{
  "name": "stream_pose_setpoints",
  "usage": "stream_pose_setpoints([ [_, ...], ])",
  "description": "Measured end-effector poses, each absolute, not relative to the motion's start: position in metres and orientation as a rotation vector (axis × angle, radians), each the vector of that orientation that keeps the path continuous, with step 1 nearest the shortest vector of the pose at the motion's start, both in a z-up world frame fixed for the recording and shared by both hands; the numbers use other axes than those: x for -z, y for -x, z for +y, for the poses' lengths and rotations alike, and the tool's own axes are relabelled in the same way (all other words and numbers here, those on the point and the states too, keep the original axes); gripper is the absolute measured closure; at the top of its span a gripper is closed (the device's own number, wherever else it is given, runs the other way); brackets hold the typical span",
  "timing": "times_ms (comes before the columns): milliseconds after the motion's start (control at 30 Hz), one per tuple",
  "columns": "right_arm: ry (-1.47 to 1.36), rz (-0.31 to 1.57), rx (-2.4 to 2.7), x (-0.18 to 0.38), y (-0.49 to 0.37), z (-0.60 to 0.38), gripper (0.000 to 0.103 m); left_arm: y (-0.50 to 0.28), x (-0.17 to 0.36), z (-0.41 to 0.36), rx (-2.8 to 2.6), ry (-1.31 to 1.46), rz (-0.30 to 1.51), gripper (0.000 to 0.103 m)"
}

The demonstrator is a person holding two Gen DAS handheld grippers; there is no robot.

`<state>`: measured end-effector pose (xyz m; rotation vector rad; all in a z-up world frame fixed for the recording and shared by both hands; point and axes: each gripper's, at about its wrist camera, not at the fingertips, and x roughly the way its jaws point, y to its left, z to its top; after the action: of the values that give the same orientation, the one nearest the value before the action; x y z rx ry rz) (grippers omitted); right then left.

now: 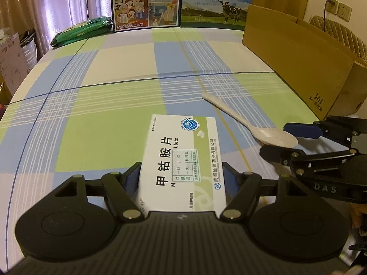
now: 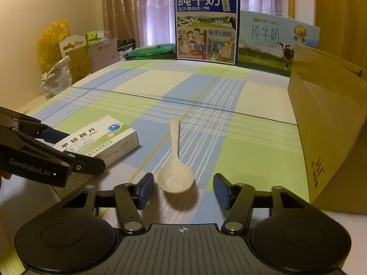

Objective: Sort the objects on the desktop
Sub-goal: 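Lift the spoon and medicine box with both tools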

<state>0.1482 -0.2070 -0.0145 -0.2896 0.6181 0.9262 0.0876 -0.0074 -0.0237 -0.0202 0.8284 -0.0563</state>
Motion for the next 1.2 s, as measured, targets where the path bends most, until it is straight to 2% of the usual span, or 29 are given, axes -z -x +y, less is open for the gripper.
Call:
stream_pose_setpoints([
  [167,0.293,0.615,-0.930,0.015,-0.149,-0.203,0.060,-0.089,0.024,-0.007,0.054,0.023,0.827,0.035],
  [300,0.294,0.613,-0.946,0.014,-0.147,-0.202,0.072,-0.090,0.024,-0.007,0.053,0.026,0.825,0.035],
  [900,0.280,0.616,-0.920,0.010,-0.138,-0.203,0.073,-0.097,0.024,-0.010,0.039,0.011,0.824,0.036],
  [1200,0.228,0.562,-0.875,-0.007,-0.134,-0.210,0.073,-0.093,0.007,-0.016,0.051,0.000,0.758,0.036],
])
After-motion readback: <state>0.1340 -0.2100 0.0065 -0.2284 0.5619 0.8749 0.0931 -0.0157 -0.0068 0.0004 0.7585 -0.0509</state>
